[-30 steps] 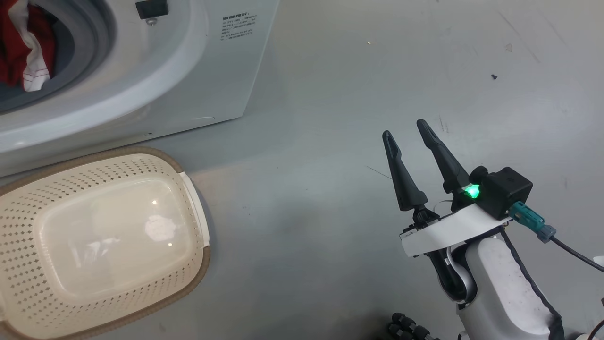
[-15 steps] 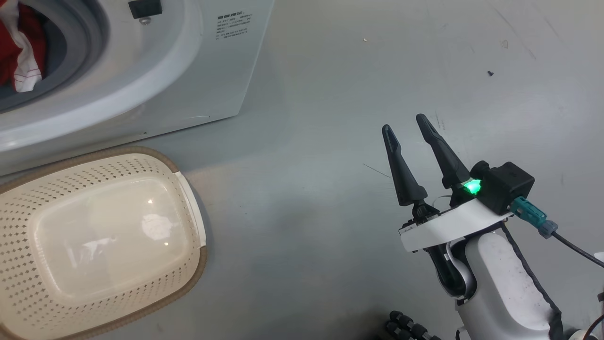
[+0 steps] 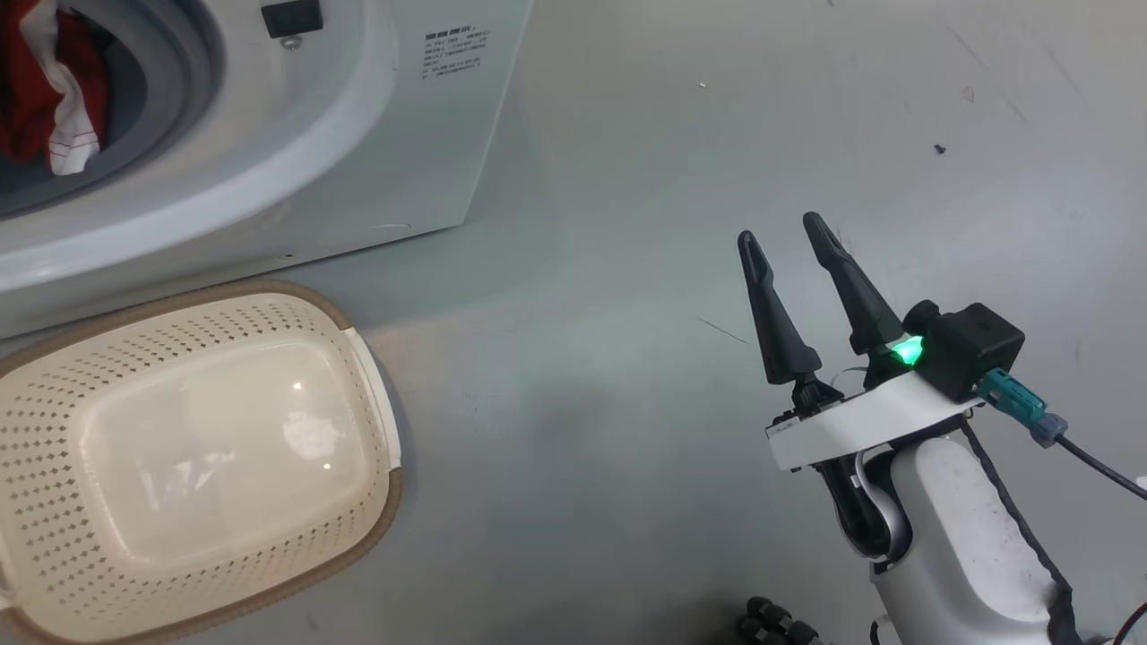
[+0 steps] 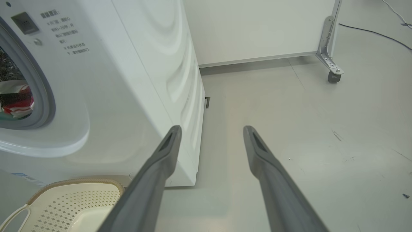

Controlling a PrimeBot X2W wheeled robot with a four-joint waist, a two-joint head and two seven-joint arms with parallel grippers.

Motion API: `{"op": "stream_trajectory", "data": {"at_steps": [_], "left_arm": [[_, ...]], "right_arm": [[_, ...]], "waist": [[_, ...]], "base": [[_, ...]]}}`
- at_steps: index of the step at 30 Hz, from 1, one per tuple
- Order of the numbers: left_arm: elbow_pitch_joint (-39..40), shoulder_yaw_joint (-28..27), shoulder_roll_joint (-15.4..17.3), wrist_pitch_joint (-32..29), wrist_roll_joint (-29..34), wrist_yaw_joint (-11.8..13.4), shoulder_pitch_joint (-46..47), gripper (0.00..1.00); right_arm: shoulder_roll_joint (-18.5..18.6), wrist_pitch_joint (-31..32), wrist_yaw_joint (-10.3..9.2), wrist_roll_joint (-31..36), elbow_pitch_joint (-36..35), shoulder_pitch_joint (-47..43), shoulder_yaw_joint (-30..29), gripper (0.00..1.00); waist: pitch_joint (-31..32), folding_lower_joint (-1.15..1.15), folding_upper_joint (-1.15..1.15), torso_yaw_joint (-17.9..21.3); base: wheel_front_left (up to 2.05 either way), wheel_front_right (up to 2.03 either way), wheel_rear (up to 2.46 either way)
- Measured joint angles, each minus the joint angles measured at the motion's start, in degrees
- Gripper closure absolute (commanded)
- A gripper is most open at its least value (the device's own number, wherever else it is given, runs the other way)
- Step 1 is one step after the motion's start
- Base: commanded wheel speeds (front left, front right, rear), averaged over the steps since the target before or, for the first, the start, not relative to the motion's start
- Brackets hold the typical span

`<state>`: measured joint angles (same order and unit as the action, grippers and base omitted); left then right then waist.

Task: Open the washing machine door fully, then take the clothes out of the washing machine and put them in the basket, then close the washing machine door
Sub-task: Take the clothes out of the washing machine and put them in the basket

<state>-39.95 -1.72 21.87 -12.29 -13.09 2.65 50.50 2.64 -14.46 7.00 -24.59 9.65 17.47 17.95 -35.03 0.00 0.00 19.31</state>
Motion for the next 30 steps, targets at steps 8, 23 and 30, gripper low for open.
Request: {"op": "stream_trajectory", "data": {"at_steps": [8,23,30], "left_arm": [[-0.7,1.5,-2.4,4.2,0.2,-1.0,0.0,1.0],[-4.7,2.1,-7.2,13.2,-0.7,-3.1,-3.4,1.0],[-6.1,1.8,-8.3,17.2,-2.0,-4.3,-6.7,1.0]], "right_arm": [[0.0,0.0,0.0,0.5,0.6,0.0,-0.7,0.0],[0.0,0.0,0.0,1.9,3.0,0.0,-2.1,0.0],[0.1,0.0,0.0,2.1,4.1,-0.9,-2.5,0.0]], "waist": [[1.7,0.0,0.0,-1.3],[8.4,0.0,0.0,-4.8],[12.2,0.0,0.0,-6.6]], "base": [[0.0,0.0,0.0],[0.0,0.0,0.0],[0.0,0.0,0.0]]}}
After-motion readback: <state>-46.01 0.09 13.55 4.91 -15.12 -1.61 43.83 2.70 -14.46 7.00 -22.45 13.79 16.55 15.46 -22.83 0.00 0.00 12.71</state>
